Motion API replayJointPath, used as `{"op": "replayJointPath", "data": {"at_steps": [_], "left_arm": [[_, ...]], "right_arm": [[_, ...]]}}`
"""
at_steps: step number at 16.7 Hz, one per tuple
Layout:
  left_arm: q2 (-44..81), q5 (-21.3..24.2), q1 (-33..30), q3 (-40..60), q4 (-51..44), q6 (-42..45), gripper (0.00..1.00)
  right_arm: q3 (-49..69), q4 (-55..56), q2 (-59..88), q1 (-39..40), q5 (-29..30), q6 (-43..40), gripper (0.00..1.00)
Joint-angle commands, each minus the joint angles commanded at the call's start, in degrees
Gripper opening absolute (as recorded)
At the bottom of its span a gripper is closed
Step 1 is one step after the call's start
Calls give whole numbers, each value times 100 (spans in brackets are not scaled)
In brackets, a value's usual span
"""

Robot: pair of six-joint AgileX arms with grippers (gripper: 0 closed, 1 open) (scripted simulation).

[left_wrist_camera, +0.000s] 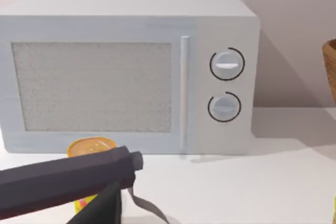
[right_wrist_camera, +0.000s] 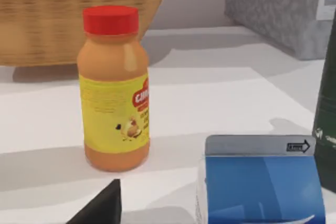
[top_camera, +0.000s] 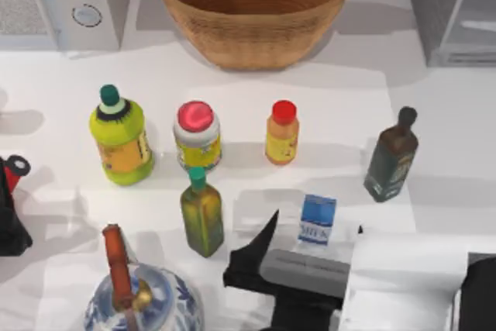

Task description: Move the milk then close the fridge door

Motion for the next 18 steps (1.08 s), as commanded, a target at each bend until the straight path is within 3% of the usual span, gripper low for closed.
{"op": "replayJointPath", "data": {"at_steps": [17, 18], "left_arm": [[0, 0, 0, 0, 0, 0, 100], [0, 0, 0, 0, 0, 0, 100]], "right_arm": [[156, 848, 250, -718, -711, -750, 100], [156, 848, 250, -718, -711, -750, 92]]}}
